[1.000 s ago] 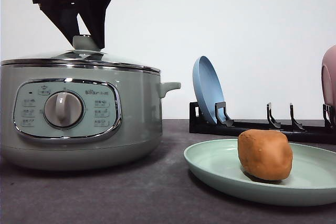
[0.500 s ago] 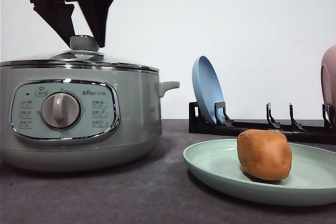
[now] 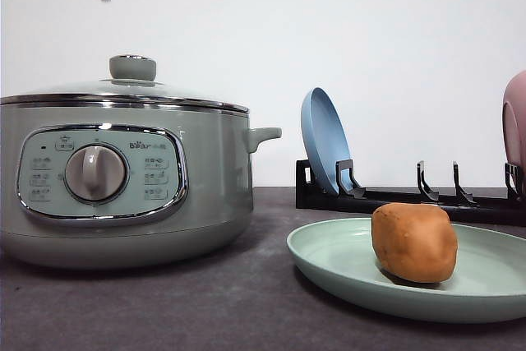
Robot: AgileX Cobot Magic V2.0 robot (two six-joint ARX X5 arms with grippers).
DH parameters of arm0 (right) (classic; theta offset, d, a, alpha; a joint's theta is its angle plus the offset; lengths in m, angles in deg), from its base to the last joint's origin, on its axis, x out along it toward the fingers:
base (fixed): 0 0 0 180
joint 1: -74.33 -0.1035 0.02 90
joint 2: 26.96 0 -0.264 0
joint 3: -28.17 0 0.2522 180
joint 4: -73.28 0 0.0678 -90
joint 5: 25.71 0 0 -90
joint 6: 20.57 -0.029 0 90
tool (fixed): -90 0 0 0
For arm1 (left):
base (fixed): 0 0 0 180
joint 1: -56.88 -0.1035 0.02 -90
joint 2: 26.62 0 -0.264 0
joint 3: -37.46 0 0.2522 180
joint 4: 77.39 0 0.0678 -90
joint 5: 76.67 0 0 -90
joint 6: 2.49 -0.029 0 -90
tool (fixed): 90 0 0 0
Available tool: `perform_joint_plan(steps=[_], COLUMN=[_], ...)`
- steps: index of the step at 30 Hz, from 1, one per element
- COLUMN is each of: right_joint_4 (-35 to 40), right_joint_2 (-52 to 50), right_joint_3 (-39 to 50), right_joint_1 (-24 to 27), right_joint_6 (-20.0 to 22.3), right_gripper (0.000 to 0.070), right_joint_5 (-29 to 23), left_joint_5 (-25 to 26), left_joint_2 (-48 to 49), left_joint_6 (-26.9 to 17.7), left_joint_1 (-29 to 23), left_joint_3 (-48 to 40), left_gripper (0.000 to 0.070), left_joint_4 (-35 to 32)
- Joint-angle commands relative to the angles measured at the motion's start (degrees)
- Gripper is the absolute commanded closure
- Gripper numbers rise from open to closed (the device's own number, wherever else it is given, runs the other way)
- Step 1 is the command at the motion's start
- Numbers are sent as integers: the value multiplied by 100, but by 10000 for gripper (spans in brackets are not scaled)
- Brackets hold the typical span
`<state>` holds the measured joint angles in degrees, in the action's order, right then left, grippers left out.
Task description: Transfer potato from steamer to green plate
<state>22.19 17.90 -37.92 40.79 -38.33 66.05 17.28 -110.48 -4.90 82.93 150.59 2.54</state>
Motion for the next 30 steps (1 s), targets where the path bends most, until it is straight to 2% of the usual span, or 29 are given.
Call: perform_joint_plan(steps=[1,8,12,19,20,22,23,24,25,30], right_joint_4=[-44,-464,-687,-834,-838,-880,-906,-923,-937,-939], right_joint_2=[31,31,31,31,31,31,31,31,31,31], right_joint_3=[-72,-72,-72,-72,-72,-72,-72,-72,-72,-72], right_joint_1=[-35,-35,-35,-36,-39,-41,-39,-39,-39,-39], right_joint_6=[94,176,178,181,181,202,222,248,275,321], right_gripper=[151,152,152,165,192,423,575,655,700,700], right_joint_5=[83,813,1276,1797,1820,1826,1820,1816,1813,1811], left_joint_5=[240,1174,1441,1736,1737,1737,1737,1737,1737,1737], left_joint_2=[112,773,1015,1207,1212,1213,1212,1210,1210,1212], left_joint_6=[15,34,28,17,4,-10,-18,-18,-18,-4], left_joint_1=[28,28,28,28,28,28,28,28,28,28], left_joint_3=[151,151,151,151,151,151,151,151,151,151], left_gripper=[190,192,198,348,399,589,698,694,691,691], left_joint_4=[23,353,610,1069,1110,1169,1193,1205,1210,1187])
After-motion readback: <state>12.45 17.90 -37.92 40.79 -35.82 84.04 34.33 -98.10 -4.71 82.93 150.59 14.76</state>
